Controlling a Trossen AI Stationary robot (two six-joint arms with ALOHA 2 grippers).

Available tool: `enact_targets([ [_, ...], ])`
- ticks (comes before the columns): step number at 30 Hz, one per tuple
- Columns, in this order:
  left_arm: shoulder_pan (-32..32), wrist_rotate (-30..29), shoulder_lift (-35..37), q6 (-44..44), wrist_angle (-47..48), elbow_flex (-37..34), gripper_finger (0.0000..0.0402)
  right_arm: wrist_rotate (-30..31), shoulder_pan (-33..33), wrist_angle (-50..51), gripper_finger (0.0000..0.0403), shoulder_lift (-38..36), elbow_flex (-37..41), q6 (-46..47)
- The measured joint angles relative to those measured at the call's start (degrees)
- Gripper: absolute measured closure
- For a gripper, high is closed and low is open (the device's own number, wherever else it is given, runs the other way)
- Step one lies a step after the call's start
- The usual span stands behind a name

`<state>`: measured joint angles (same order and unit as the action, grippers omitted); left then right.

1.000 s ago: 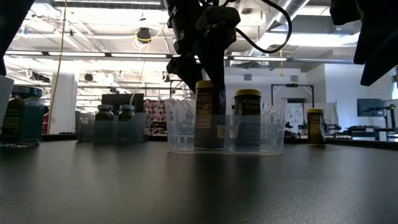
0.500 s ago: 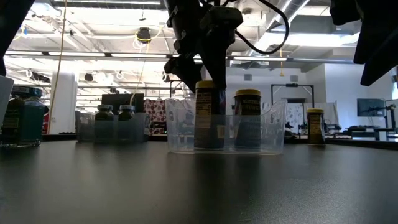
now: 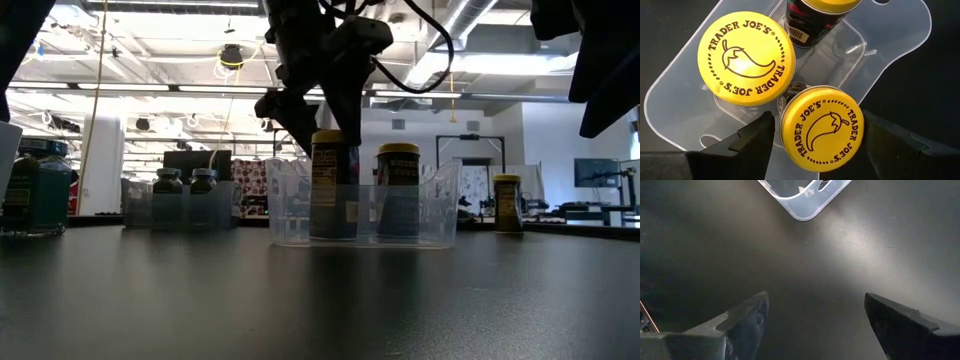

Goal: Sort spices by type
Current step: Put the yellow seasoning bottle into the transparent bin

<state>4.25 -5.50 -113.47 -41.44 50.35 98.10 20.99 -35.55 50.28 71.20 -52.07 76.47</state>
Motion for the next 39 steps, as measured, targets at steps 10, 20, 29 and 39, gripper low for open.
enact_targets([
  [10,0.0,0.0,0.0,-2.7,-0.6,0.0,0.0124,0.0,0.0,0.0,0.0046,0.0,0.0,-0.2],
  [20,0.0,0.1,0.0,-6.6,-1.0,0.0,0.0124,0.0,0.0,0.0,0.0046,0.0,0.0,-0.2],
  [29,0.0,0.7,0.0,-9.9,-1.8,0.0,0.0124,0.0,0.0,0.0,0.0046,0.0,0.0,-0.2],
  [39,0.0,0.7,0.0,-11.5,-2.6,0.0,0.0124,0.0,0.0,0.0,0.0046,0.0,0.0,-0.4],
])
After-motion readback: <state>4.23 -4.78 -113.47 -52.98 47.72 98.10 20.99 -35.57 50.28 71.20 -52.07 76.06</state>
